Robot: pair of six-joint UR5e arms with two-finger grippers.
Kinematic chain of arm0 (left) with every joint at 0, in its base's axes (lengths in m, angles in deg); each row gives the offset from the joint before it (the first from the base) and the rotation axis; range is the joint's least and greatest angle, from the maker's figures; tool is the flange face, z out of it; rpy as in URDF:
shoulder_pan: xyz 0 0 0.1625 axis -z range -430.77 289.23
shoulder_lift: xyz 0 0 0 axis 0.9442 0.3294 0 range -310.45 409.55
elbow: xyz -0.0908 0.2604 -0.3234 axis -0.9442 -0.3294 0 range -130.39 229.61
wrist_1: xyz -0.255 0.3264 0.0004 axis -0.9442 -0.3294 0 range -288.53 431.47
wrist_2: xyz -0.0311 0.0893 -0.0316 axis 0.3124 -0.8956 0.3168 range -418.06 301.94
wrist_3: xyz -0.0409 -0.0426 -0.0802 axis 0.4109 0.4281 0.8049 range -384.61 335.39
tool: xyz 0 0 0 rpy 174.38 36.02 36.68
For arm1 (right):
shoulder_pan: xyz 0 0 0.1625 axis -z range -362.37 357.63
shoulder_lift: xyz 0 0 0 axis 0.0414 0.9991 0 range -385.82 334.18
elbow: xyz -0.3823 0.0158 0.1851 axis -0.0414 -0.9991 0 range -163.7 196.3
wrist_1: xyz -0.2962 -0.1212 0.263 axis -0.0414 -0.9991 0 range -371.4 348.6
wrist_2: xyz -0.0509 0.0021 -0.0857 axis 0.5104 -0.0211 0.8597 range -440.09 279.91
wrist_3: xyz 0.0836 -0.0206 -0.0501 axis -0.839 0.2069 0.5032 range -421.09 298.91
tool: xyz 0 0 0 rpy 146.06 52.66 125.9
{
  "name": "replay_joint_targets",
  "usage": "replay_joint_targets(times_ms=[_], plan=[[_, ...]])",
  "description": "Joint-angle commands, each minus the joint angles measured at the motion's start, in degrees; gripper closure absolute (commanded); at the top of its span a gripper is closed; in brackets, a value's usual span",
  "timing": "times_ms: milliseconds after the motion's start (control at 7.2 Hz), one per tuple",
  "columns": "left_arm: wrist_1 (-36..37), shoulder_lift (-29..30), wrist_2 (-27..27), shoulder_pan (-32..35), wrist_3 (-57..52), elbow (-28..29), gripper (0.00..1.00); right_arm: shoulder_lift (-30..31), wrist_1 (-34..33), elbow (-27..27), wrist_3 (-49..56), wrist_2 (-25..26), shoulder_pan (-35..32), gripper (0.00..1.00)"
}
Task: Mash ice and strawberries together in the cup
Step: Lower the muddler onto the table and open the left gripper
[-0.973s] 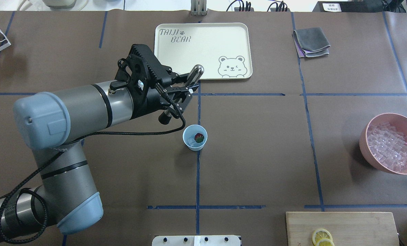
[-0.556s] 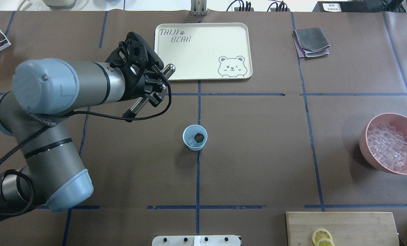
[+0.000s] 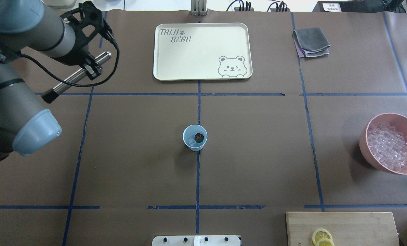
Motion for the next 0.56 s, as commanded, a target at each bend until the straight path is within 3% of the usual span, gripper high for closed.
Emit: replay_joint_targets(times_ms=[0,417], plan=[[11.15,-0.49,5.27,8.23,0.58,0.36,1.0,0.0,0.0,0.09,0.04,-0.01,0.0,0.01],[12.6,-6.63,10.99,16.69,14.02,3.76,1.0,0.0,0.0,0.09,0.04,-0.01,0.0,0.01]])
